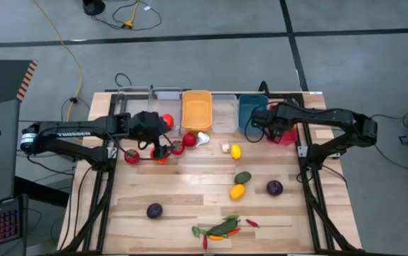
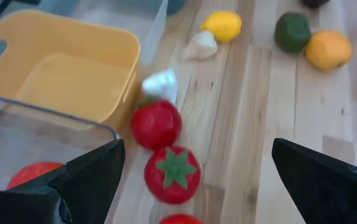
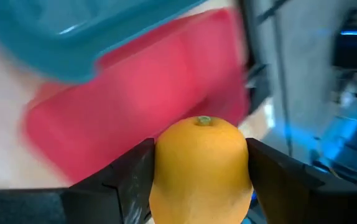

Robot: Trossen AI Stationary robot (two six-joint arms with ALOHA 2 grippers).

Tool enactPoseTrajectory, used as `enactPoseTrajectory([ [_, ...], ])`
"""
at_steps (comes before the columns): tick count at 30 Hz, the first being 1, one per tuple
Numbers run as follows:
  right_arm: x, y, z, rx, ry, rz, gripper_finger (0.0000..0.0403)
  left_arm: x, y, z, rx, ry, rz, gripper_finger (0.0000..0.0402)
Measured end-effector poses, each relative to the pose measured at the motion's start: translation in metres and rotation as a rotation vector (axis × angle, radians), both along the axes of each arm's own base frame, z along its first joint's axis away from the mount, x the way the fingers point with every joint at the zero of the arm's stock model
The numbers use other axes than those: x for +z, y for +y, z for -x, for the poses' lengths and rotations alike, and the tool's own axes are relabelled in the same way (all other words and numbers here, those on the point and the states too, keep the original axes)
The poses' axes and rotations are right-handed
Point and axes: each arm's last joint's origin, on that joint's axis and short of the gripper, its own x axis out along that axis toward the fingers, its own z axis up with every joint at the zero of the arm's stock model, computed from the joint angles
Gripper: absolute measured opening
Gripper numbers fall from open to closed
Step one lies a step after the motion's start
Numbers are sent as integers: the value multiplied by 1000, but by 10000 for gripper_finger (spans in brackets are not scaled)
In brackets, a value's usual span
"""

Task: Sort produce into baskets
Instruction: Put the lemon into the red bin

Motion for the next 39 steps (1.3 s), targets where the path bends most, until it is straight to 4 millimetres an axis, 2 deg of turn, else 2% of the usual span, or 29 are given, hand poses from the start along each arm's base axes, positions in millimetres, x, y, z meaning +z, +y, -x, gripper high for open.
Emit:
enactPoseTrajectory([
  [28, -1, -2, -7, -5, -81, 31, 266, -2, 0, 2, 24, 30, -7, 394],
  [39, -2, -1, -7, 1, -98, -44, 266, -2, 0, 2, 25, 30, -7, 394],
])
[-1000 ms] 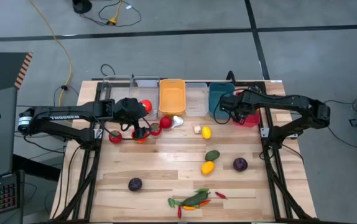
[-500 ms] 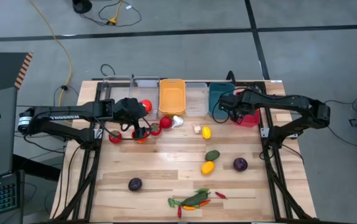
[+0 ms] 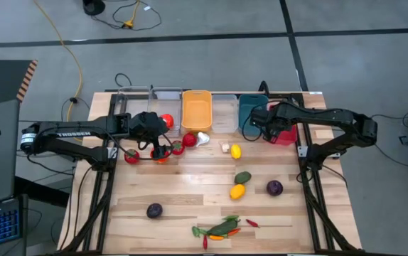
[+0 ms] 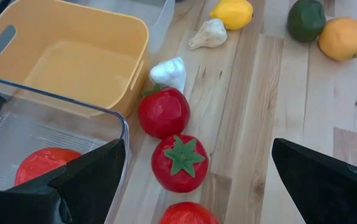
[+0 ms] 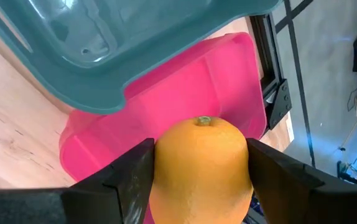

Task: Sort produce into baskets
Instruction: Put the lemon into the red bin, then put the tomato into the right transparent bin

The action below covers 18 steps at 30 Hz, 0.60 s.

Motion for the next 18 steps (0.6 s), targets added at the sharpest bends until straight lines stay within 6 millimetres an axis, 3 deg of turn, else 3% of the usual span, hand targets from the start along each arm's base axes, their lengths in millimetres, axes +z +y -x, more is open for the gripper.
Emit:
enactPoseTrajectory([
  [7, -1, -1, 1, -2, -18, -76, 282, 0, 0, 0, 0, 0, 0, 394],
  [18, -1, -10, 6, -56, -25, -100, 395, 1, -1, 4, -7, 50, 17, 394],
])
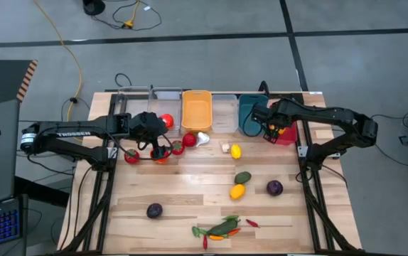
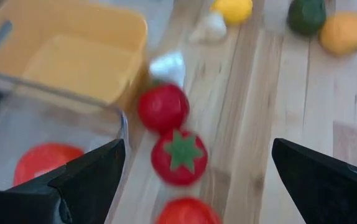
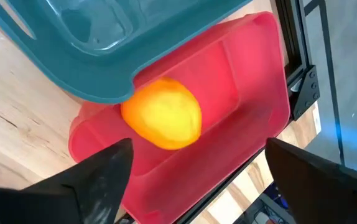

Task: Sort produce into baskets
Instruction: Put the tomato into the right transparent bin

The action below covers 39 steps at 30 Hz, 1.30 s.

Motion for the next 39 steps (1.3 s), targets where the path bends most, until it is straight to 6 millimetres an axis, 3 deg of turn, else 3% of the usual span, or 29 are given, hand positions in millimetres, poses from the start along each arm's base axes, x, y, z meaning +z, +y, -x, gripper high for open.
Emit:
enactPoseTrajectory([
  [8, 0, 1, 0, 2, 1, 0, 389, 2, -7, 17, 40, 199, 73, 394],
  [15, 0, 4, -1, 18, -1, 0, 391, -22, -20, 22, 22, 302, 55, 394],
  [26, 17, 22, -18, 125, -66, 26, 392, -58, -38, 25, -22, 328, -86, 394],
  [39, 42, 53, -45, 233, -262, 74, 392, -90, -40, 23, -18, 224, -139, 394],
])
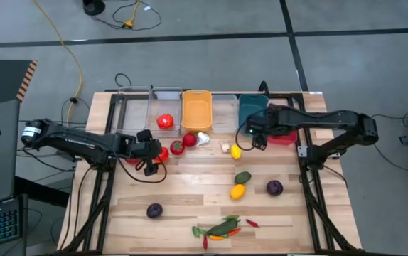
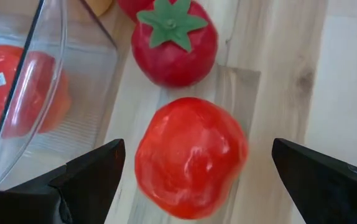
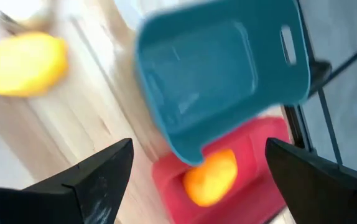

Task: Sort produce into baskets
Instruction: Put the tomato into the right transparent bin

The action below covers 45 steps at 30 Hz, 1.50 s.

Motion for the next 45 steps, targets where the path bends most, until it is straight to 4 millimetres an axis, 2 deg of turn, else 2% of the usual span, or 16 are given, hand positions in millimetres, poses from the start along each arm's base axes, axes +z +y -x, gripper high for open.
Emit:
enactPoseTrajectory([
  [18, 11, 49, -34, 202, -334, 14, 392, -35, 1, 12, 1, -5, -10, 394],
  [24, 15, 63, -41, 254, -430, 7, 392, -35, 1, 11, -5, -10, -22, 386],
  [35, 20, 83, -45, 321, -510, -11, 392, -35, 1, 11, -9, -9, -23, 321],
  [41, 20, 91, -44, 348, -511, -19, 392, -34, 1, 10, 12, -27, 10, 317],
  [45, 20, 95, -43, 363, -511, -23, 392, -24, -1, 3, 24, -77, 93, 317],
])
